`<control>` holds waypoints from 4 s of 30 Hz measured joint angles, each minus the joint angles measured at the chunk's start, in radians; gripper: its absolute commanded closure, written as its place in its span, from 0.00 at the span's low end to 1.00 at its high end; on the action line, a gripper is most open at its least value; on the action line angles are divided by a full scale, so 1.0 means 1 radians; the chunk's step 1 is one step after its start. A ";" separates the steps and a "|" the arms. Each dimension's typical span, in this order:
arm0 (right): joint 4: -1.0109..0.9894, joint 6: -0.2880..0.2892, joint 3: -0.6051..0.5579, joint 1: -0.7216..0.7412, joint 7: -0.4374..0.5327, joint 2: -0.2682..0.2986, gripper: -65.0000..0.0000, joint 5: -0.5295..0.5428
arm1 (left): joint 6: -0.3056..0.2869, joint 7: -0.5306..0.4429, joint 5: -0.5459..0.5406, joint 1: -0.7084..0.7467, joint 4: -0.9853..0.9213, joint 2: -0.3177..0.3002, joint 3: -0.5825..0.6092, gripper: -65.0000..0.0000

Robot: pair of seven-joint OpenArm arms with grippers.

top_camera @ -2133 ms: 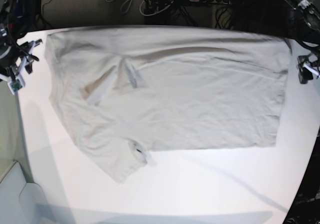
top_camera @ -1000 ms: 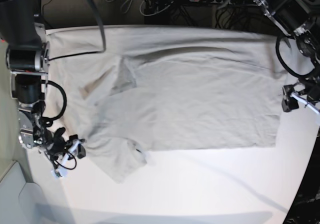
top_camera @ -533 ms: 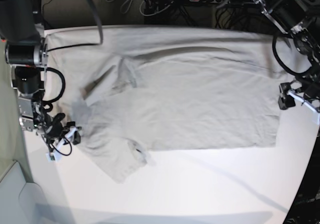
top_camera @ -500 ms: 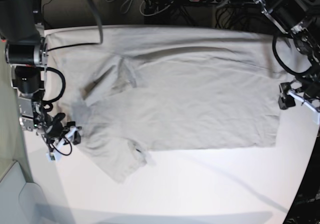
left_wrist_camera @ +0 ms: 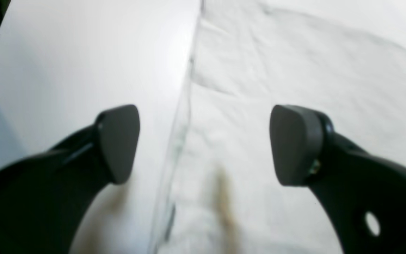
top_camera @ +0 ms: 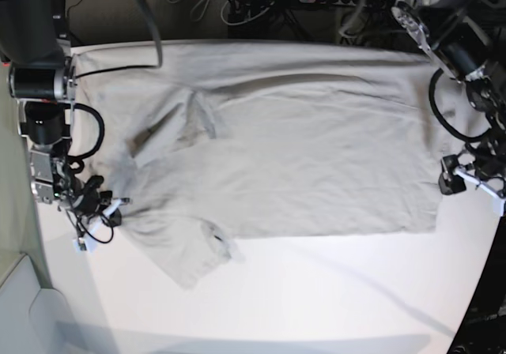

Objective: Layout the t-shirt on the table in an organized manner, then fold the t-shirt properly
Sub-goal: 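Grasp the hem corners with both grippers, then lift the hem with both grippers and fold it toward the collar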

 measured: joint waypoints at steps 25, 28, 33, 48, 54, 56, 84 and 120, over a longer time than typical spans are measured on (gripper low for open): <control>0.000 0.001 0.000 0.000 -0.011 0.012 1.00 0.001 | 0.006 -0.744 0.390 -0.394 -0.976 -0.108 0.187 0.14; 0.000 0.001 0.000 0.000 -0.011 0.012 1.00 0.000 | 0.006 -0.744 0.390 -0.391 -0.976 -0.109 0.187 0.14; 0.000 0.000 0.000 0.000 -0.011 0.012 1.00 0.000 | 0.005 -0.775 0.377 -0.365 -0.975 -0.111 0.185 0.14; 0.000 0.001 0.000 0.000 -0.011 0.012 1.00 0.001 | 0.001 -0.832 0.342 -0.326 -1.001 -0.125 0.180 0.61; 0.000 0.000 0.000 0.000 -0.011 0.013 1.00 0.000 | 0.004 -0.820 0.338 -0.323 -1.003 -0.126 0.179 0.97; 0.000 0.001 0.000 0.000 -0.011 0.013 1.00 0.000 | 0.003 -0.815 0.338 -0.324 -1.001 -0.124 0.179 1.00; 0.544 0.004 0.122 -0.293 -0.141 0.029 1.00 -0.011 | -0.013 -0.518 0.262 -0.253 -0.707 -0.096 0.186 1.00; 1.106 0.057 0.276 -0.699 -0.224 -0.018 1.00 -0.010 | -0.118 -0.358 0.262 0.097 0.042 0.116 0.180 1.00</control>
